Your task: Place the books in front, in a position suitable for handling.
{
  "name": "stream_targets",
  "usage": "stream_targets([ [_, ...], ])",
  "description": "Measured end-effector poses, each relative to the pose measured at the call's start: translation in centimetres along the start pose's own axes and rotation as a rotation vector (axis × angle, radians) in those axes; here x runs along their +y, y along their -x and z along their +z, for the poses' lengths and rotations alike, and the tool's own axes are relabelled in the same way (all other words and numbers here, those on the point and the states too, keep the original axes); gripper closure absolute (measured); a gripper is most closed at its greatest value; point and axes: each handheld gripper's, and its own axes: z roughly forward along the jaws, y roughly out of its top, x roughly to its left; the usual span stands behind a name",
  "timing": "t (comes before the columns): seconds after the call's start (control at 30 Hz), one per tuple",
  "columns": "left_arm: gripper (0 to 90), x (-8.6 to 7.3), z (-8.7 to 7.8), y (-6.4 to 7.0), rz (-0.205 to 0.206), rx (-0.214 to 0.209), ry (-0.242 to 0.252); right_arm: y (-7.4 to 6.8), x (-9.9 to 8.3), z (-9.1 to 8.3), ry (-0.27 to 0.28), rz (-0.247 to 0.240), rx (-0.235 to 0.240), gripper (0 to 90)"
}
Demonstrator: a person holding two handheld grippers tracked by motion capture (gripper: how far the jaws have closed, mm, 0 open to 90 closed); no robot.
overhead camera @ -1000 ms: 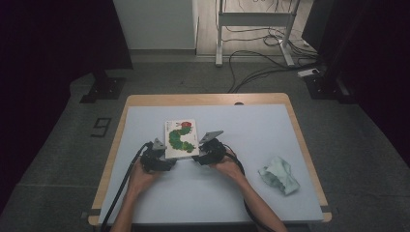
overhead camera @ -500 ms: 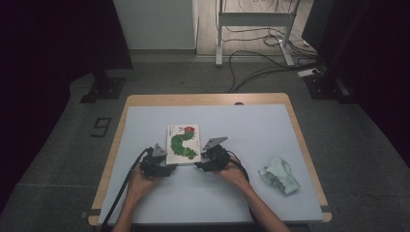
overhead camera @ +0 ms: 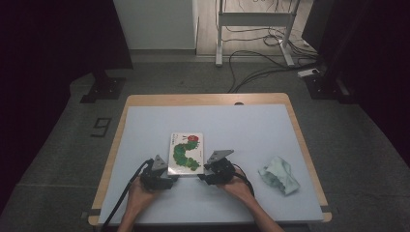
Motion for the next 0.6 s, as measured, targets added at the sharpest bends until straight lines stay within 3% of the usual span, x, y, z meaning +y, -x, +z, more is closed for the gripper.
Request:
stream_targets([
  [0.13,36.4,-0.4,-0.3,1.2,0.008,-0.008,0.003,-1.1,-0.9,-0.8,0.0,0.009,-0.011,48.8],
  [0.23,36.4,-0.6,-0.4,1.7,0.015,-0.016,0.009,-2.1,-1.6,-1.5,-0.005,-0.019,-0.048,50.3],
  [0.4,35.4,-0.6,-0.4,1.5,0.015,-0.025,0.012,-1.9,-1.7,-1.5,0.01,0.011,-0.042,51.6],
  [0.6,26.7,-0.8,-0.8,1.0,0.008,0.025,-0.002,-2.5,-1.4,-1.1,0.007,0.006,-0.031,49.5],
])
